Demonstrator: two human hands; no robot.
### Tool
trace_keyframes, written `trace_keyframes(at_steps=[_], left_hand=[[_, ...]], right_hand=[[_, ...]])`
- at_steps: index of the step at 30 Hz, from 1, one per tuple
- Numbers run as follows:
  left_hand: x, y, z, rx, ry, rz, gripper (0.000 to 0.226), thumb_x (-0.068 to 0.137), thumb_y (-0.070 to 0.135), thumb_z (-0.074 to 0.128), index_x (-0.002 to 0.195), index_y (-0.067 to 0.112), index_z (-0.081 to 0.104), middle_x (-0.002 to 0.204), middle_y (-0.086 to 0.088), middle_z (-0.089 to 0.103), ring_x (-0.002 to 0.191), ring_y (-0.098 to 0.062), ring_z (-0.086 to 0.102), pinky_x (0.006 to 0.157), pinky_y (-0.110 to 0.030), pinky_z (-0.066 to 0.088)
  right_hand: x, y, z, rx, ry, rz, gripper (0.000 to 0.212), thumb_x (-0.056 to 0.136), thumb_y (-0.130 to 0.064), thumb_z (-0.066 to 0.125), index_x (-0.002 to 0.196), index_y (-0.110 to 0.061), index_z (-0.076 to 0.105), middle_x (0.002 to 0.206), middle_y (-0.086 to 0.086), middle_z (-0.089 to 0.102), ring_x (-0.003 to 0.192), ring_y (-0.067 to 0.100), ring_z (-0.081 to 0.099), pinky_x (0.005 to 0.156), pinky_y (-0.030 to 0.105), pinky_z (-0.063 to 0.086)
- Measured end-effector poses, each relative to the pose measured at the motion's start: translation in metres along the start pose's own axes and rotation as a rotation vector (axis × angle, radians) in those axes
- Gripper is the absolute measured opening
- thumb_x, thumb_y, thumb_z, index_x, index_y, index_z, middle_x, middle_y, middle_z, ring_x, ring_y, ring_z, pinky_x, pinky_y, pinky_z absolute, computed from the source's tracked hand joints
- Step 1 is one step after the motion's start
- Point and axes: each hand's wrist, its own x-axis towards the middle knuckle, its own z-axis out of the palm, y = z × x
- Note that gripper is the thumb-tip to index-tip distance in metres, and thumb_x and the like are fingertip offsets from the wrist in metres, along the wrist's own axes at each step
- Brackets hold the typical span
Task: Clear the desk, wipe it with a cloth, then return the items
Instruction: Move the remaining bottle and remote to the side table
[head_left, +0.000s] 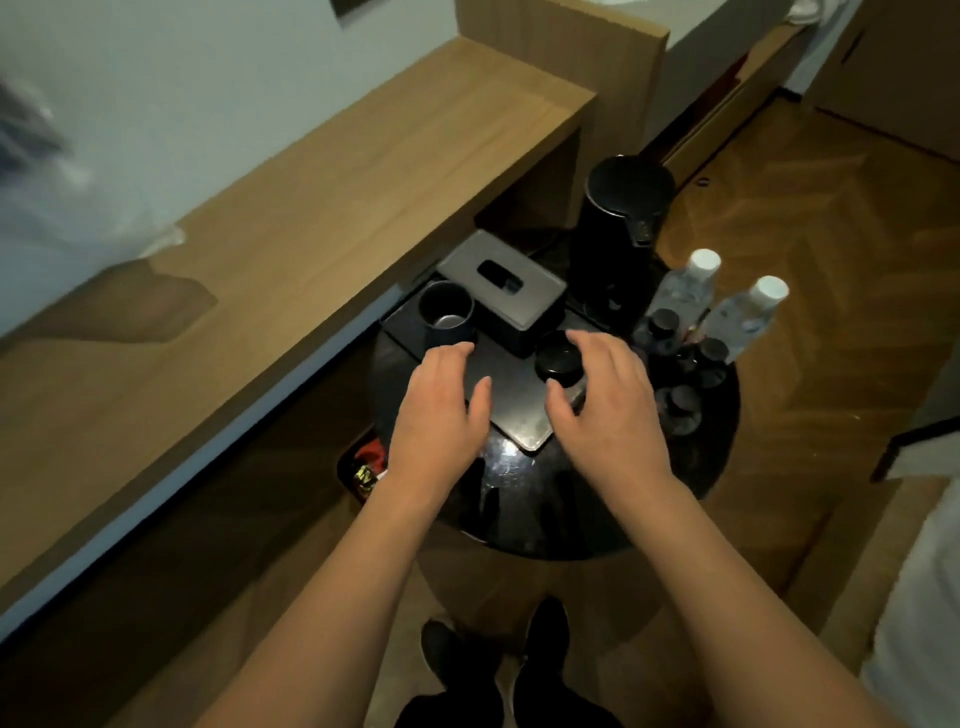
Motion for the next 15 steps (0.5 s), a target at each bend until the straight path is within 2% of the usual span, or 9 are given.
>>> trace_keyframes(at_steps=[2,6,8,15], left_hand=[[-0.012,-0.022,-0.025,0.022,0.081,-0.046,0.041,0.101,0.028,0.057,0.139,0.011,0.052,0.134,-0.002,0.055,0.126,-0.014,0.050,0.107,-0.027,0.040],[-0.041,-0.072,-0.075,0.044,0.222,-0.156,0.038,0.102,0.027,0.054,0.137,0.011,0.053,0.132,-0.003,0.056,0.125,-0.015,0.051,0.108,-0.033,0.043],[-0.060,-0.099,-0.101,0.044,0.281,-0.227,0.038,0.102,0.026,0.053,0.137,0.011,0.053,0.134,-0.004,0.056,0.126,-0.016,0.051,0.109,-0.033,0.043],[-0.140,-0.189,-0.174,0.099,0.415,-0.493,0.041,0.104,0.030,0.050,0.143,0.016,0.050,0.143,-0.002,0.052,0.135,-0.014,0.044,0.112,-0.026,0.032]], right_hand=[[0.000,-0.029,0.013,0.028,-0.051,-0.062,0.047,0.091,-0.022,0.063,0.135,-0.011,0.050,0.132,0.004,0.053,0.128,0.018,0.045,0.110,0.028,0.030],[-0.008,-0.090,0.046,0.068,-0.159,-0.197,0.048,0.091,-0.020,0.064,0.136,-0.011,0.049,0.134,0.005,0.052,0.129,0.019,0.045,0.111,0.034,0.035],[-0.016,-0.122,0.065,0.082,-0.227,-0.263,0.049,0.091,-0.020,0.064,0.137,-0.011,0.049,0.135,0.004,0.051,0.130,0.018,0.044,0.112,0.032,0.034],[-0.054,-0.238,0.126,0.056,-0.406,-0.460,0.051,0.094,-0.026,0.062,0.141,-0.017,0.046,0.142,0.000,0.047,0.135,0.012,0.039,0.111,0.021,0.025]])
